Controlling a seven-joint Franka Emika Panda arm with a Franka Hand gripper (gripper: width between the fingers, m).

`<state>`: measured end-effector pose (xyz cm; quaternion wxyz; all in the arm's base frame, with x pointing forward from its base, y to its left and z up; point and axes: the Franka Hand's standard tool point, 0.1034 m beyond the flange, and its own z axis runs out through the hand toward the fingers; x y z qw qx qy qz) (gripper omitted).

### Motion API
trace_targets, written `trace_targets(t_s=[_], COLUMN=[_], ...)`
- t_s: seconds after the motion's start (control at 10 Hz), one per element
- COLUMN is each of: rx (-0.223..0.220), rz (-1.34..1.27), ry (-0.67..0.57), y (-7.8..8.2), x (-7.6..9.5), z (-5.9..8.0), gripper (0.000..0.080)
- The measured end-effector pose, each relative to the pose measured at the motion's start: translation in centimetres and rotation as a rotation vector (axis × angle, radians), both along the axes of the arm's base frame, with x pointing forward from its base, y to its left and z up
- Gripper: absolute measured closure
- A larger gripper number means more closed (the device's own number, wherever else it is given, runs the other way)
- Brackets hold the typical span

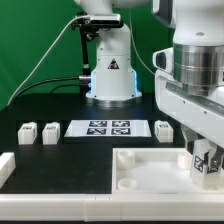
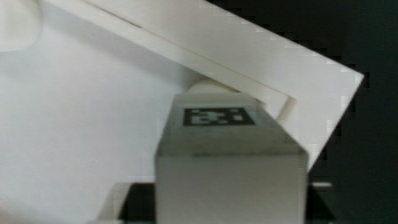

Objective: Assemble one leg

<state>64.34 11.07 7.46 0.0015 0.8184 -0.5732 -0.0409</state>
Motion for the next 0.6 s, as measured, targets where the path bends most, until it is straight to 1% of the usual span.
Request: trace_targets(t_s=[0.1,0.2,0.3,0.4,0.5,0.6], rx=[-0.003,-0.001,0.002,0.002,0.001,0.006], rz=[-0.046,-0.012,0.030,0.032,0.098,0.261], ry=[0.002,0.000,-0.002,-0.002,-0.004,-0.009], y=[-0.05,-0.04,-0.04,0.00,0.09,0.54], x=[0.00,0.01,-0.01,-0.01,-0.06,-0.24], z=[0.01,0.01,-0.02,-0.03,-0.07,-0.19], gripper=[0.0506,0.0506,0.0428,0.0290,0.0290,0.0180])
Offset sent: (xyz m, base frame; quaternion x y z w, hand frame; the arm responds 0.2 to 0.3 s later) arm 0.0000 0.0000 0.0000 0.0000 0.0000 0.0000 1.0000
